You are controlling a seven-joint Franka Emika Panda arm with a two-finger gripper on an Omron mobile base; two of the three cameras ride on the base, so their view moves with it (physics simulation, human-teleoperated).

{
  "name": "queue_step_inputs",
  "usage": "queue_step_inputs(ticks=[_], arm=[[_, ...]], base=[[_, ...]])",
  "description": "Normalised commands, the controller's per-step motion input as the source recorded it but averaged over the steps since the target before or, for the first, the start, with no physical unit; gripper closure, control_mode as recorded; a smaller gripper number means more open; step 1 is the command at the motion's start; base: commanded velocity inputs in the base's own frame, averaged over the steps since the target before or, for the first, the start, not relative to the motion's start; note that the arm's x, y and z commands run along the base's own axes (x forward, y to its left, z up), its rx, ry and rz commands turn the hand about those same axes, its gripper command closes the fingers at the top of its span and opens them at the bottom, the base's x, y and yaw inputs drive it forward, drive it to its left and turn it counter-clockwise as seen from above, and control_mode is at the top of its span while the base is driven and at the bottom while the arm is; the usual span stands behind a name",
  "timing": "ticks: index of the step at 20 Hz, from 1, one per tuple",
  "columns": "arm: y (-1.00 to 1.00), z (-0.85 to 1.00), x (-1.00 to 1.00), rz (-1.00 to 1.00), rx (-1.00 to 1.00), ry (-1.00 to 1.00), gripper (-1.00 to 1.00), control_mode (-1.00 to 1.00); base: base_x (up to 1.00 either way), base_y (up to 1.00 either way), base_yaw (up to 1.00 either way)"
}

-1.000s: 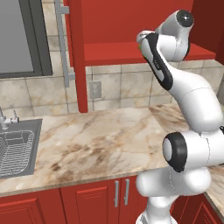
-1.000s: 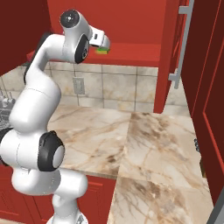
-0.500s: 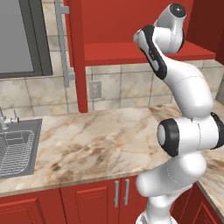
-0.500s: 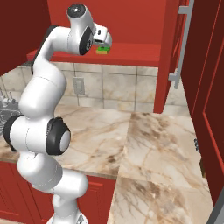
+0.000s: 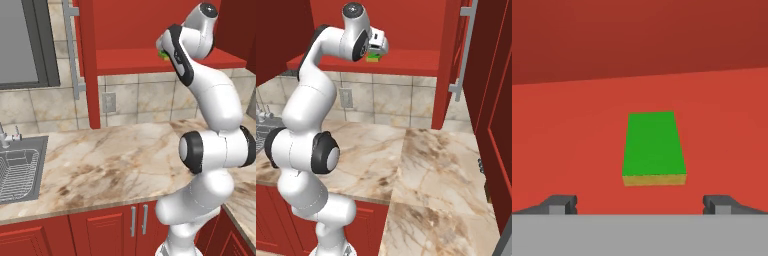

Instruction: Open the cabinet. Pick the sponge and place it next to the sink. Then close the cabinet.

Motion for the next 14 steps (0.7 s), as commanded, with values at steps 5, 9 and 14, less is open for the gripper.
queue_step_inputs(ticks=[5,9,14], arm=[[-0.09,-0.13,0.18,0.03,0.0,-0.01,-1.0,-1.0],[0.0,0.0,0.35,0.0,0.0,0.0,-1.0,-1.0],[0.0,0.0,0.4,0.0,0.0,0.0,-1.0,-1.0]], base=[[0.0,0.0,0.0],[0.0,0.0,0.0],[0.0,0.0,0.0]])
